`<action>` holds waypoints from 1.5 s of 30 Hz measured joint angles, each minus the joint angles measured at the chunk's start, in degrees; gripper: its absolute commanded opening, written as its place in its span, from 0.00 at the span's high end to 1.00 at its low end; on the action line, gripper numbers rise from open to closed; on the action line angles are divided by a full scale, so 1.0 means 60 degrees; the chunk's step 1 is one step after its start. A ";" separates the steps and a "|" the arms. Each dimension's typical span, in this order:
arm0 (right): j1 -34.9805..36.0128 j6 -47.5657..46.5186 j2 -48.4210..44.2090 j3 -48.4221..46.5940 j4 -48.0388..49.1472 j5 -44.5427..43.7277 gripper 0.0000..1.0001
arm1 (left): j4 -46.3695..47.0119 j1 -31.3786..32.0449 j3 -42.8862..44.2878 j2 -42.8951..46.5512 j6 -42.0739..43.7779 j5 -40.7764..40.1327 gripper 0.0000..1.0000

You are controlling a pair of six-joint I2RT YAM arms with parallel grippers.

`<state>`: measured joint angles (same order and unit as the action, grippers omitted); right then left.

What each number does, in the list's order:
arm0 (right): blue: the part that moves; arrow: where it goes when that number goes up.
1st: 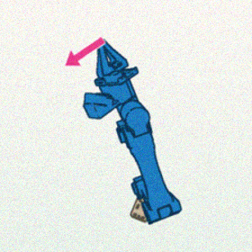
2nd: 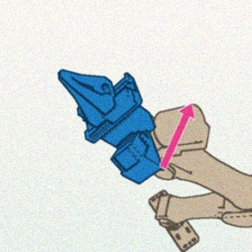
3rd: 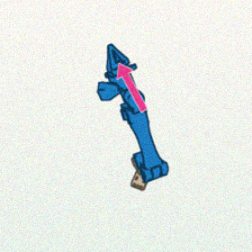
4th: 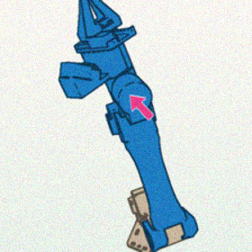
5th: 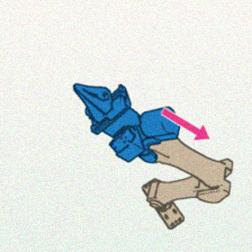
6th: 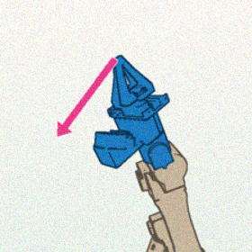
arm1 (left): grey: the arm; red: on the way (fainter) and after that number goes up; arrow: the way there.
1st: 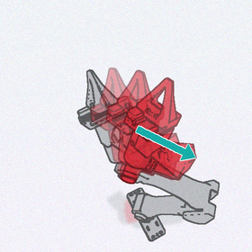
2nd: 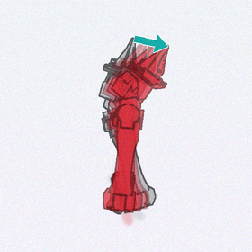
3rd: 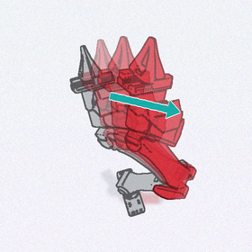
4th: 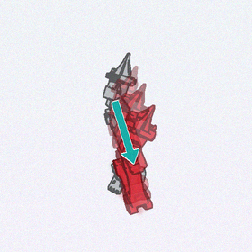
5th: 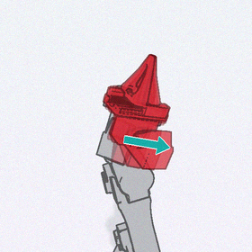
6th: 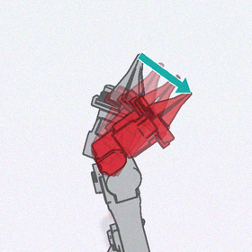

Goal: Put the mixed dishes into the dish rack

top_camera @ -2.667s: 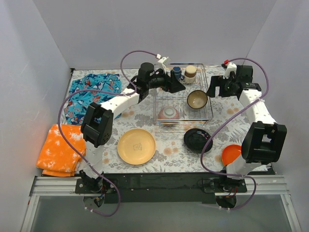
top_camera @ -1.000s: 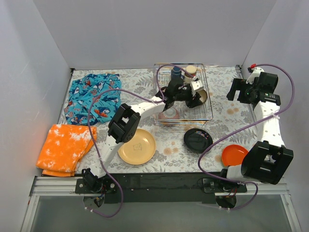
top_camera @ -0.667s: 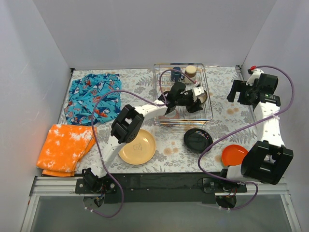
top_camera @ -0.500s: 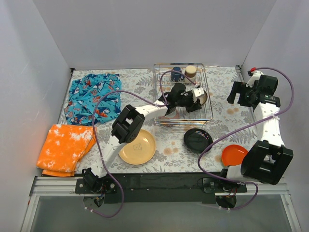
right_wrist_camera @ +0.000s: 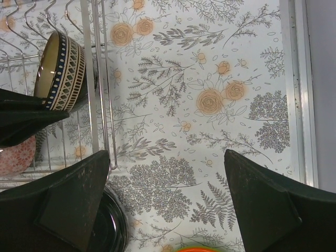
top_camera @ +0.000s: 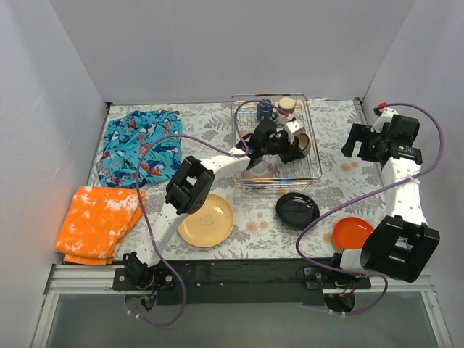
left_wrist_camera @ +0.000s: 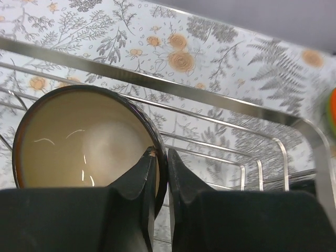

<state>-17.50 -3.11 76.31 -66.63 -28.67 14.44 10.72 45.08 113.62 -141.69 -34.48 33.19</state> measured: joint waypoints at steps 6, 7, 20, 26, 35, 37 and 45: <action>-0.0004 0.0066 0.0000 0.0000 0.0000 0.0047 0.02 | 0.1770 -0.0259 -0.1486 0.0608 -0.3275 0.0219 1.00; -0.0004 0.0073 0.0000 0.0000 -0.0007 0.0051 0.02 | 0.2291 -0.0324 -0.1749 0.0645 -0.4160 0.0219 1.00; -0.0004 -0.0073 0.0004 0.0025 -0.0237 -0.0149 0.02 | 0.4200 -0.0929 -0.2178 0.0619 -1.0429 -0.0896 1.00; -0.0004 -0.0306 0.0004 0.0361 -0.0353 -0.0324 0.02 | 0.3785 -0.0831 -0.1078 0.0557 -1.1398 -0.1581 1.00; -0.0004 -0.0525 0.0004 0.0386 -0.0430 -0.0412 0.02 | 0.1931 -0.0616 -0.0543 0.0550 -1.2917 -0.3020 1.00; -0.0004 -0.0528 0.0004 0.0397 -0.0430 -0.0415 0.02 | 0.1457 -0.0554 -0.0543 0.0532 -1.3016 -0.3187 1.00; -0.0004 -0.0543 0.0011 0.0481 -0.0463 -0.0423 0.02 | 0.0951 -0.0415 -0.0543 0.0404 -1.3162 -0.3384 1.00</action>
<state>-17.52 -6.37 76.38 -63.75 -31.44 11.90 16.43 42.59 110.37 -139.26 -113.45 12.88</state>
